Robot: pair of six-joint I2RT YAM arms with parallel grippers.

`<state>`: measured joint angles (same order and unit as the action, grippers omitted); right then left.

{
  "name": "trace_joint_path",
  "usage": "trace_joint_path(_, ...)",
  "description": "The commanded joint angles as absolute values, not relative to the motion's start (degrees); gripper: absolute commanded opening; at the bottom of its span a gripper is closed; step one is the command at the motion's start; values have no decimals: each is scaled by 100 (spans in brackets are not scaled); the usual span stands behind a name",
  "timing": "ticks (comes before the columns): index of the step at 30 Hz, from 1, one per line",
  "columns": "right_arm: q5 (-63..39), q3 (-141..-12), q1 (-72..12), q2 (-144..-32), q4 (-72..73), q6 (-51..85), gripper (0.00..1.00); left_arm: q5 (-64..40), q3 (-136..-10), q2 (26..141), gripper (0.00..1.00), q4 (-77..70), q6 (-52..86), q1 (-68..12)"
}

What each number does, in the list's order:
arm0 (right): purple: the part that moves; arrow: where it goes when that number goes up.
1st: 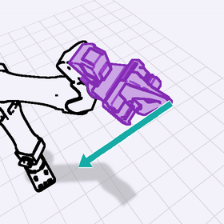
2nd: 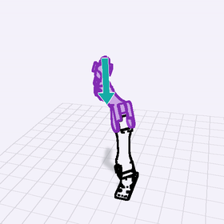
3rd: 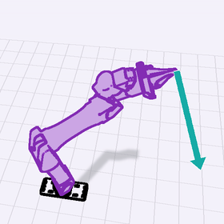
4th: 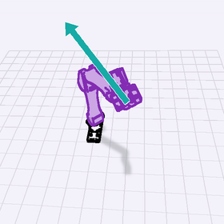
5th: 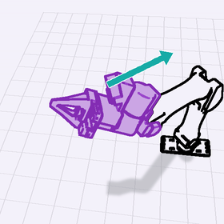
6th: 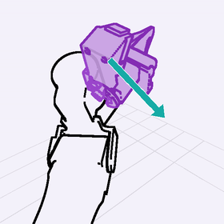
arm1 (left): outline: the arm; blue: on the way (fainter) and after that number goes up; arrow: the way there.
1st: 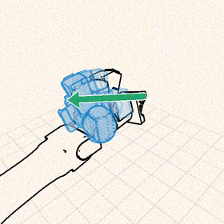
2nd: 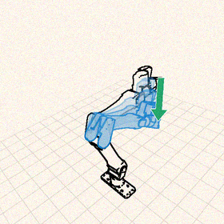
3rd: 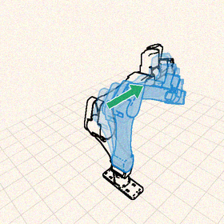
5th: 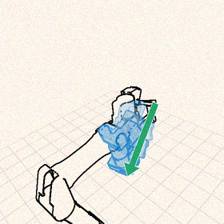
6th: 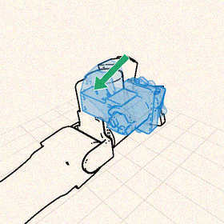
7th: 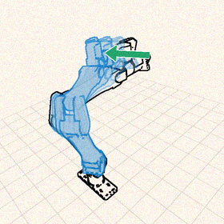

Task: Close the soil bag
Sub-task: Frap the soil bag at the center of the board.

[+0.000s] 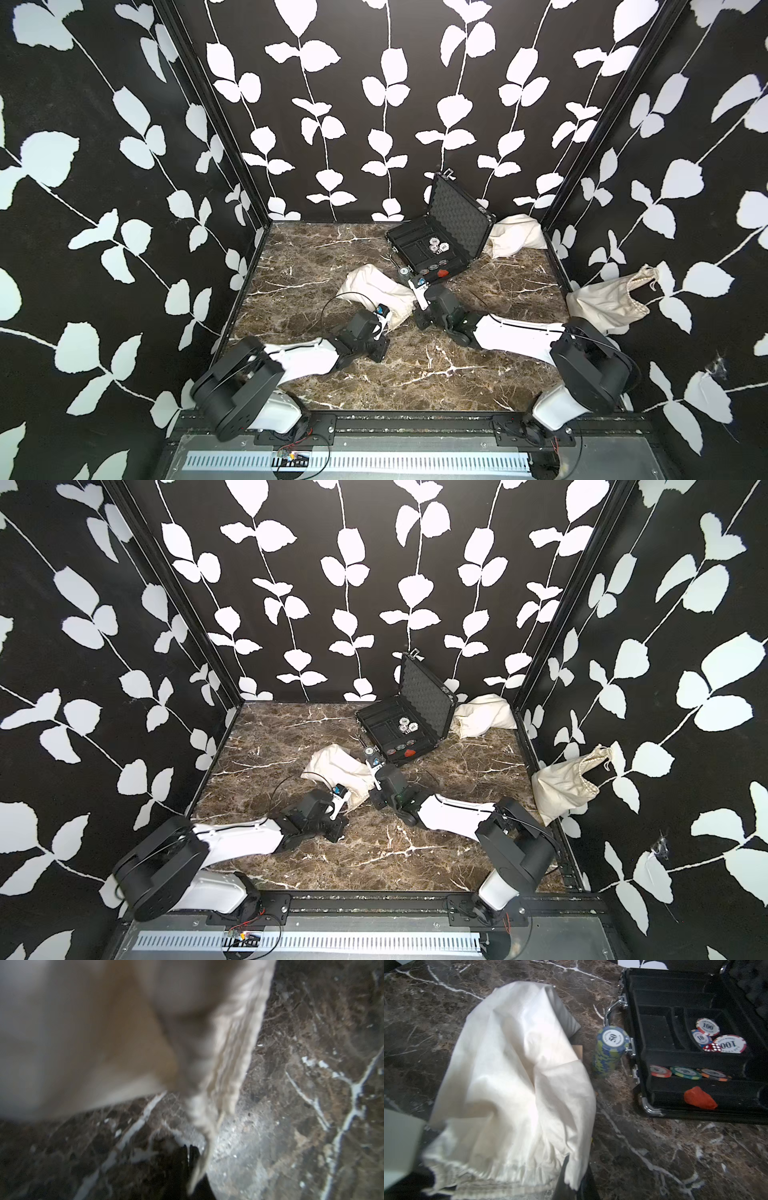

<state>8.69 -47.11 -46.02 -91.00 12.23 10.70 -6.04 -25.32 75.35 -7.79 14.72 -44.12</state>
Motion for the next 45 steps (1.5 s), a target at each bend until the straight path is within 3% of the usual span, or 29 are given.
trace_joint_path(1,1487,-4743,-4109,-9077,1405,1149,0,-365,-2673,6523,0,-90,1471,-4430)
trace_joint_path(4,1430,-4621,-3976,-8989,1646,1092,0,-31,-3087,5625,0,448,1340,-4432)
trace_joint_path(7,1306,-4510,-3972,-8750,1864,786,12,436,-3682,5246,0,867,1250,-4430)
trace_joint_path(16,251,-4118,-4126,-7452,3110,-274,52,411,-6197,6222,0,1477,701,-4421)
trace_joint_path(22,-576,-4502,-4613,-7302,3694,-984,61,393,-7200,6804,0,1804,606,-4395)
trace_joint_path(28,-1045,-4994,-4685,-7933,4291,-1144,60,90,-7213,6816,0,1732,780,-4377)
trace_joint_path(33,-1419,-5303,-4685,-8330,4628,-965,53,-30,-7151,6745,0,1682,906,-4368)
trace_joint_path(40,-1133,-5599,-4494,-9090,5053,-667,29,-347,-7025,6331,0,1515,1213,-4227)
trace_joint_path(45,-561,-5538,-4251,-9893,4700,-343,19,-992,-6968,5720,0,1397,1634,-3516)
